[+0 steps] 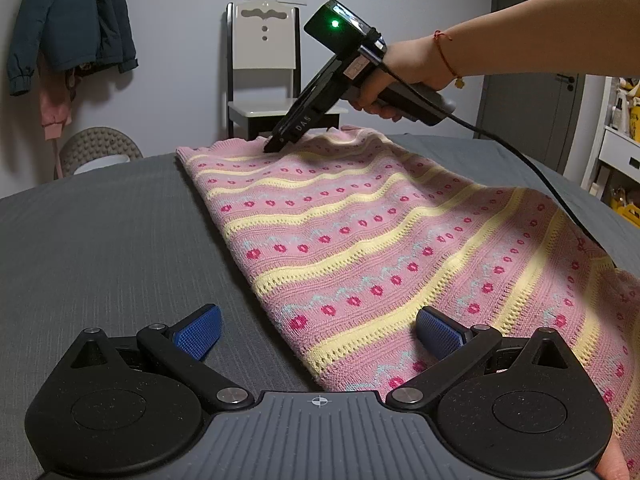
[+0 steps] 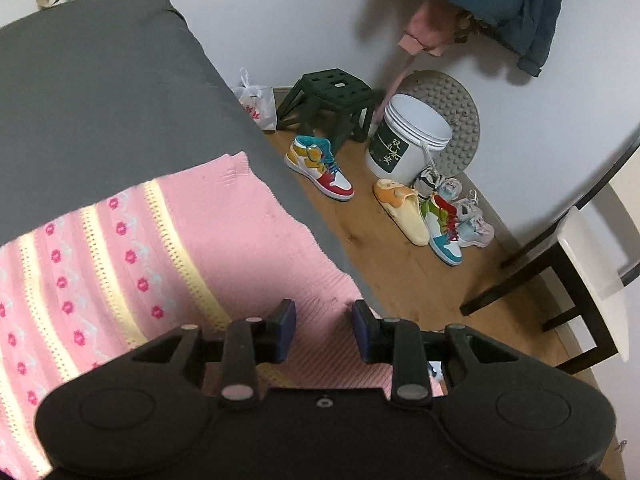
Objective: Fold clothes
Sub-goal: 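Pinch the cardigan edge again with the right gripper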
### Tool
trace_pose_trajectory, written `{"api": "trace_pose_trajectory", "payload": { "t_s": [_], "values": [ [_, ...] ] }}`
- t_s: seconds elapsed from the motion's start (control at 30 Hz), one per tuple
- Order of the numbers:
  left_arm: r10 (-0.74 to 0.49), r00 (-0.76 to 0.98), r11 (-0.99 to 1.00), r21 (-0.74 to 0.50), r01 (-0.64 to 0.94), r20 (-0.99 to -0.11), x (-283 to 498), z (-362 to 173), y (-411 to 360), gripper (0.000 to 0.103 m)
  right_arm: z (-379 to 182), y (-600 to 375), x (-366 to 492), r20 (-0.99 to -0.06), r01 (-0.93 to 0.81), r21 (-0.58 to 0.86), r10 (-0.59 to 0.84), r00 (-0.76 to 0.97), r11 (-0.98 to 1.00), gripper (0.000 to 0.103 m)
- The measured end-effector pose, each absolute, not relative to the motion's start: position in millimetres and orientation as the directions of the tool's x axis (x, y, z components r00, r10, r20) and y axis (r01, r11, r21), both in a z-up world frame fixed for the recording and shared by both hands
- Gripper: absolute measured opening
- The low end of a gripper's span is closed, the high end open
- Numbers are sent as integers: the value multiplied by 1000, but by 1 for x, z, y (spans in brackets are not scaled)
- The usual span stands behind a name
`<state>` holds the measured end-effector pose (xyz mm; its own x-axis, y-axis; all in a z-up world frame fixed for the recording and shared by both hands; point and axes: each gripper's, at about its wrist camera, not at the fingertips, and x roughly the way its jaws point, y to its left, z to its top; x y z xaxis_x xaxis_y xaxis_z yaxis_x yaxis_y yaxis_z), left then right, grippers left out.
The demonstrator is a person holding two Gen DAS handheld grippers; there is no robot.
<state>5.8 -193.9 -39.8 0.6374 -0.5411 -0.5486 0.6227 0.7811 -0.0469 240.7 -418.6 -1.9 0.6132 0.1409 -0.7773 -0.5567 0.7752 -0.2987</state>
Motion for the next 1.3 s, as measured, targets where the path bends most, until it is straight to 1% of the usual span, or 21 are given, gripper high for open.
{"api": "trace_pose_trajectory", "payload": {
  "t_s": [0.03, 0.07, 0.17, 0.27, 0.4, 0.43, 0.47, 0.5, 0.53, 0.57, 0.7, 0.8, 0.87, 0.9, 0.93, 0.97, 1.0, 1.13, 1.17, 1.23, 1.3],
  "values": [
    [-541, 638, 781, -47, 623, -548, 6, -40, -194, 103, -2, -418, 241, -776, -551, -288, 147, 614, 783, 7],
    [-541, 638, 781, -47, 623, -548, 6, -40, -194, 103, -2, -417, 240, -774, -546, -278, 152, 615, 791, 5],
    [-542, 637, 781, -47, 623, -548, 6, -41, -194, 103, 1, -409, 235, -740, -549, -354, 132, 660, 757, 4],
    [-541, 637, 781, -47, 623, -549, 6, -41, -194, 103, 5, -403, 236, -688, -495, -400, 104, 718, 771, 4],
    [-541, 637, 781, -47, 623, -549, 6, -40, -195, 103, -4, -394, 244, -680, -443, -429, 42, 732, 787, 4],
    [-541, 637, 781, -47, 622, -549, 5, -40, -195, 103, -8, -393, 245, -680, -424, -430, 23, 733, 797, 5],
    [-541, 637, 781, -47, 622, -549, 5, -40, -195, 103, -12, -392, 246, -680, -405, -431, 4, 733, 806, 10],
    [-541, 637, 781, -47, 622, -549, 5, -40, -195, 103, -13, -391, 246, -673, -382, -433, -12, 739, 816, 18],
    [-541, 637, 781, -47, 622, -549, 5, -40, -196, 103, -9, -392, 244, -662, -364, -426, -11, 749, 828, 23],
    [-541, 638, 781, -47, 622, -549, 5, -40, -196, 103, -3, -396, 241, -649, -357, -403, 12, 761, 843, 31],
    [-540, 637, 782, -48, 622, -549, 5, -39, -196, 103, 26, -401, 227, -640, -462, -232, 223, 736, 856, 32],
    [-541, 637, 782, -48, 622, -549, 5, -39, -196, 103, 24, -376, 229, -690, -529, -260, 228, 687, 808, 31],
    [-540, 637, 782, -48, 622, -550, 5, -39, -196, 103, 14, -359, 238, -735, -551, -277, 195, 649, 787, 31],
    [-540, 637, 782, -48, 622, -550, 4, -39, -196, 103, 6, -353, 244, -763, -552, -281, 166, 625, 785, 28],
    [-540, 637, 782, -48, 622, -550, 4, -39, -196, 103, 0, -348, 249, -775, -548, -280, 151, 613, 788, 22],
    [-540, 637, 782, -48, 622, -550, 4, -39, -196, 103, -2, -345, 251, -771, -542, -281, 149, 619, 792, 10],
    [-540, 637, 782, -47, 622, -549, 4, -39, -196, 103, -3, -343, 252, -764, -535, -283, 150, 628, 796, 6],
    [-541, 638, 782, -48, 622, -549, 4, -39, -197, 103, -9, -335, 257, -720, -467, -322, 108, 686, 823, 6],
    [-541, 638, 782, -48, 622, -549, 4, -39, -197, 103, -11, -335, 257, -710, -449, -323, 100, 697, 833, 7],
    [-541, 638, 782, -48, 622, -548, 4, -40, -197, 103, -10, -337, 256, -694, -415, -303, 100, 713, 858, 15],
    [-541, 638, 782, -47, 622, -549, 4, -39, -197, 103, -1, -348, 253, -694, -424, -252, 142, 706, 870, 40]
  ]
}}
